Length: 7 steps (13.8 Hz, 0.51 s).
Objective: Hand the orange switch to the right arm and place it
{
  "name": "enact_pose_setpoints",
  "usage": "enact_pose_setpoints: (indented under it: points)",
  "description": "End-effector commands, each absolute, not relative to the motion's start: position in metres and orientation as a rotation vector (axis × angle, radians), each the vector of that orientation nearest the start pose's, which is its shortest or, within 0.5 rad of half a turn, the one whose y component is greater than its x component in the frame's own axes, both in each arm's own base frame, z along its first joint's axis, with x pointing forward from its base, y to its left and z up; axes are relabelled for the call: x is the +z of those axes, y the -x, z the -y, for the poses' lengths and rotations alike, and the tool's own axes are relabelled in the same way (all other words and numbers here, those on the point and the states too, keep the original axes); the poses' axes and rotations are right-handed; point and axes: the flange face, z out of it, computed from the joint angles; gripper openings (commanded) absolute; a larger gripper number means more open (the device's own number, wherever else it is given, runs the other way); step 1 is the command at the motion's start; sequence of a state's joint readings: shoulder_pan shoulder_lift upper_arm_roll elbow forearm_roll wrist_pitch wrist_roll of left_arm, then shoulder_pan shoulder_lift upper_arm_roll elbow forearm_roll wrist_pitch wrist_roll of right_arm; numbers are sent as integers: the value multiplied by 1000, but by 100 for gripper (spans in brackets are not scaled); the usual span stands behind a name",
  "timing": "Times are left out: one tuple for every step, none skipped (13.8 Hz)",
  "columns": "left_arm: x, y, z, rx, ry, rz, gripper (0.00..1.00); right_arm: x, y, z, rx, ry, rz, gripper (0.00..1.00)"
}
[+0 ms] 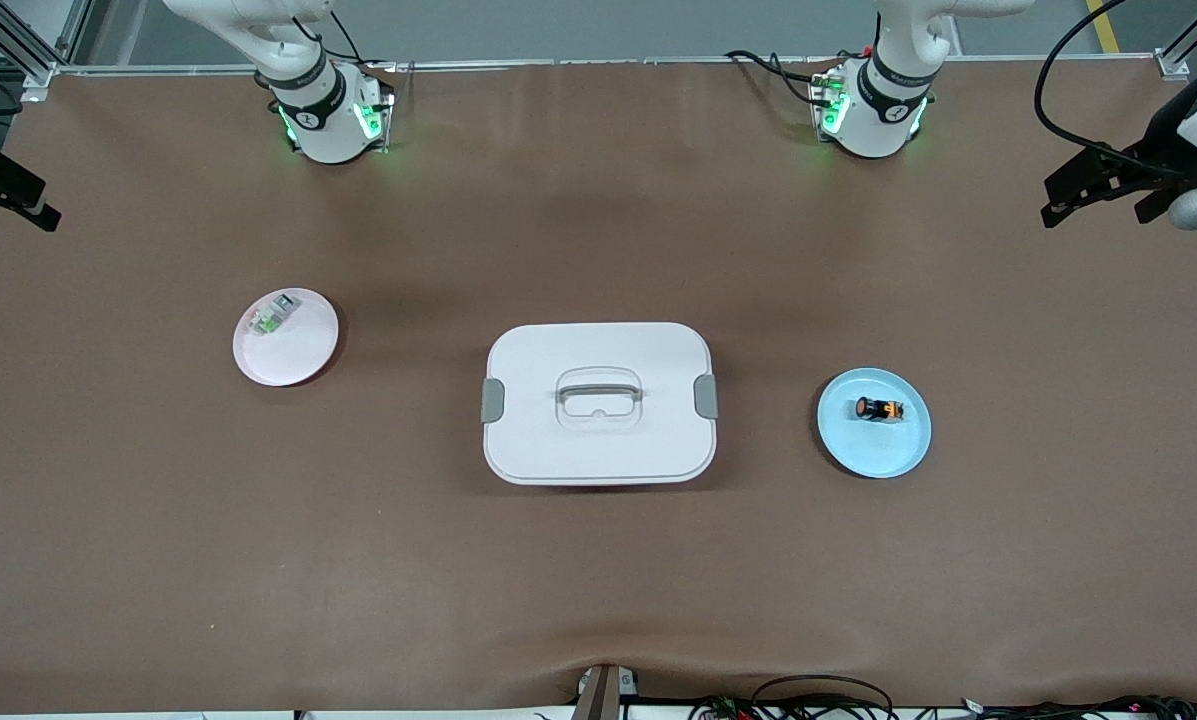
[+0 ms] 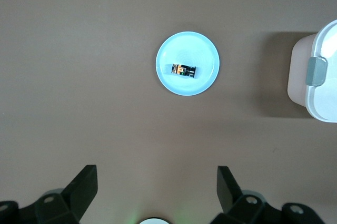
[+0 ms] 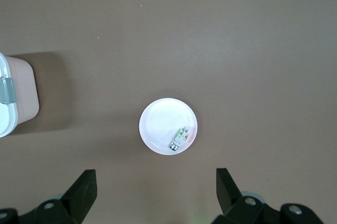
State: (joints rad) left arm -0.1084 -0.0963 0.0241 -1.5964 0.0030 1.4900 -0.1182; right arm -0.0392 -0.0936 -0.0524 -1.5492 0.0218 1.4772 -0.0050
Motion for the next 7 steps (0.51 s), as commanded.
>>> enact_pose_setpoints:
  points:
    - [664, -513, 41, 18, 3146, 33, 100, 679, -514, 49, -35, 3117, -143, 100]
    - [664, -514, 40, 18, 3146, 33, 100, 679, -514, 49, -37, 3117, -140, 100]
    - [664, -514, 40, 16, 3148, 35, 100, 679, -514, 49, -33, 3117, -140, 100]
    - [668, -514, 40, 3, 3147, 36, 100, 678, -514, 49, -28, 3117, -142, 100]
    - [667, -514, 40, 8, 3145, 38, 100, 678, -513, 51, -28, 3117, -147, 100]
    - [666, -515, 40, 8, 3145, 38, 100, 678, -514, 54, -28, 3116, -154, 100]
    - [664, -517, 39, 15, 3144, 33, 100, 678, -514, 55, -35, 3115, -159, 100]
